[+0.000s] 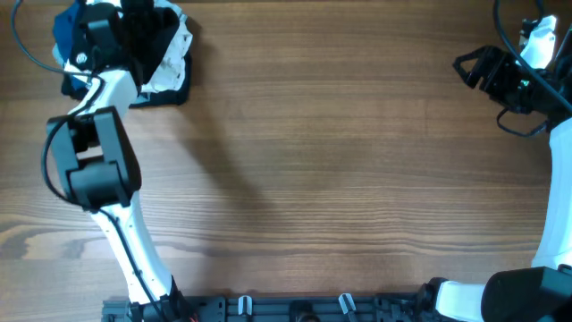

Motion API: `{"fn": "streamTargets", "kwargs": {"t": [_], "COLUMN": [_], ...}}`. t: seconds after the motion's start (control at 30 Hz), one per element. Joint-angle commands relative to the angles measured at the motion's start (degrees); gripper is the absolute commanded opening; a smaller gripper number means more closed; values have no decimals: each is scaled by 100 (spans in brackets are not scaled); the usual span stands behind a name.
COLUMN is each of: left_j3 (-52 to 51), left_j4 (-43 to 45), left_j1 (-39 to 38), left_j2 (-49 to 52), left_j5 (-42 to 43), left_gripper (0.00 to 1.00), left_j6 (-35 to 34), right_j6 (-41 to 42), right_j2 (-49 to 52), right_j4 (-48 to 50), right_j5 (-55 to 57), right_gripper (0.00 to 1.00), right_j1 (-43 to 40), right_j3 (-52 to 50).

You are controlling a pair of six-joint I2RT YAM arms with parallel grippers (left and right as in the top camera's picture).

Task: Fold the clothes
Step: 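Carry the bundle with the left gripper onto the clothes stack at upper left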

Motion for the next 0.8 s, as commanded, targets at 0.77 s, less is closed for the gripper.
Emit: {"fn": "streamTargets", "kwargs": {"t": [0.77], "left_j3": [-254], "left_j4": [-2603], "left_j1": [-306], "left_j2": [-3648], "left_j5": [1231], "left_gripper": [100], "left_j6": [-160], "right_j6": [-1626], "right_j2": [-348], "right_j4": [-17], "right_j5": [11], "right_gripper": [100], "right_j1": [203], "right_j3": [1027]}}
